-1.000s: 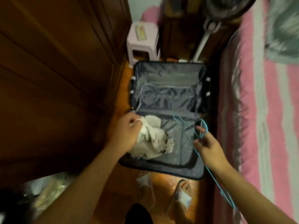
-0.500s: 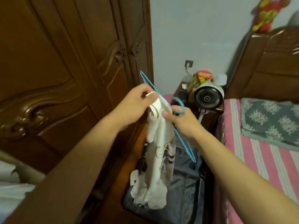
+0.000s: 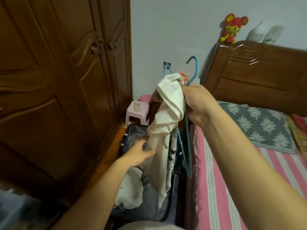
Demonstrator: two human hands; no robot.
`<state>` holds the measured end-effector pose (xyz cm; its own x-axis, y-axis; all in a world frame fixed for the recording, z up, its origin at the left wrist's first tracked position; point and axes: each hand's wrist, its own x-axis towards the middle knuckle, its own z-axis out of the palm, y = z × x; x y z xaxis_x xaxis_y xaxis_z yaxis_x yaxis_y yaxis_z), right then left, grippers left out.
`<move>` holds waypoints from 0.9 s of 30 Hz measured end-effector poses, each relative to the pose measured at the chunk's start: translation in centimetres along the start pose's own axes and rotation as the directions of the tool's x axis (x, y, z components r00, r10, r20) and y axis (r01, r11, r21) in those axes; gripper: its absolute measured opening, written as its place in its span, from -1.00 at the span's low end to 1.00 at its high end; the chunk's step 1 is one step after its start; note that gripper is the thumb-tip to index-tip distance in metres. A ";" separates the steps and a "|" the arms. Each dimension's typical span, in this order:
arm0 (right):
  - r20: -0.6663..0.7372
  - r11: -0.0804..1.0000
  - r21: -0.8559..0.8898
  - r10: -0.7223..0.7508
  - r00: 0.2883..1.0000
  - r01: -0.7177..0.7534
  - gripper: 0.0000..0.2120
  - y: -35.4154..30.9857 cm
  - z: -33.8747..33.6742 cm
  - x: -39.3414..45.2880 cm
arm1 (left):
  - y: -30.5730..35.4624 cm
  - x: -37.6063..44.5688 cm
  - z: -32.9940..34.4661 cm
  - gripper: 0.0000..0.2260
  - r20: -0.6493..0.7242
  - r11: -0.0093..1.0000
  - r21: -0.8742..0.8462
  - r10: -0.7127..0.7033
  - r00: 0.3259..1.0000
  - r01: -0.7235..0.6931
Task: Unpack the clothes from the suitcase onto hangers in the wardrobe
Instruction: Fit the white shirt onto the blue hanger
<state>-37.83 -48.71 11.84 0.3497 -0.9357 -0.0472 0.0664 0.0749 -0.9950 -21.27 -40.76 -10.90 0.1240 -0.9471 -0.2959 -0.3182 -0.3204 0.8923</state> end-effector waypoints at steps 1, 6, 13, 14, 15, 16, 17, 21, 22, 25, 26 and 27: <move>-0.023 1.000 -0.006 0.002 1.000 -0.002 -0.91 -0.3 -0.7 0.0 | 0.4 0.3 0.0 -0.61 0.034 0.999 0.044 0.013 0.999 -0.014; -0.266 0.999 -0.050 -0.021 0.964 0.008 -0.93 -0.4 -6.3 0.7 | 0.0 -0.5 0.6 -0.68 -0.172 0.987 0.141 0.104 0.980 -0.080; -0.338 0.972 -0.154 0.115 0.934 -0.175 -0.91 3.6 -11.9 2.1 | -2.1 -5.7 -5.3 -0.87 0.149 0.970 0.240 -0.070 0.986 0.032; -0.333 0.968 -0.162 0.132 0.934 -0.194 -0.90 4.0 -12.0 2.1 | -2.3 -6.6 -6.6 -0.88 0.192 0.921 0.385 -0.146 0.970 0.063; -0.329 0.965 -0.168 0.140 0.934 -0.204 -0.89 4.5 -12.3 2.3 | -2.5 -7.4 -7.8 -0.86 0.174 0.878 0.468 -0.206 0.963 0.103; -0.327 0.960 -0.172 0.154 0.932 -0.219 -0.89 4.9 -12.4 2.5 | -2.6 -8.1 -8.9 -0.82 0.122 0.866 0.479 -0.226 0.966 0.142; -0.318 0.958 -0.171 0.170 0.933 -0.232 -0.90 5.3 -12.3 2.7 | -2.6 -8.8 -9.9 -0.79 0.041 0.886 0.426 -0.225 0.974 0.186; -0.345 0.918 -0.237 0.227 0.911 -0.319 -0.85 6.5 -12.0 3.2 | -1.5 -9.7 -12.5 -0.73 -0.253 0.964 -0.020 -0.261 0.932 0.264; -0.348 0.902 -0.279 0.226 0.910 -0.330 -0.85 6.9 -11.8 3.2 | -0.9 -9.9 -13.2 -0.74 -0.284 0.971 -0.002 -0.230 0.931 0.239; -0.334 0.803 -0.476 0.213 0.918 -0.359 -0.75 8.6 -12.5 2.9 | 2.6 -10.6 -14.9 -0.85 -0.257 0.978 0.150 -0.105 0.961 0.147; -0.322 0.752 -0.544 0.224 0.920 -0.373 -0.80 9.4 -12.8 2.5 | 4.3 -10.8 -15.1 -0.87 -0.210 0.981 0.170 -0.059 0.976 0.096; -0.294 0.720 -0.589 0.233 0.927 -0.368 -0.90 10.0 -12.9 2.2 | 6.1 -11.1 -15.1 -0.85 -0.169 0.975 0.219 0.001 0.986 0.036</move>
<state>-48.47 -54.47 0.60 0.0652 -0.9512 -0.3016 -0.6314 0.1947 -0.7506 -10.43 -31.96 3.00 0.2803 -0.9311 -0.2333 -0.5113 -0.3506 0.7846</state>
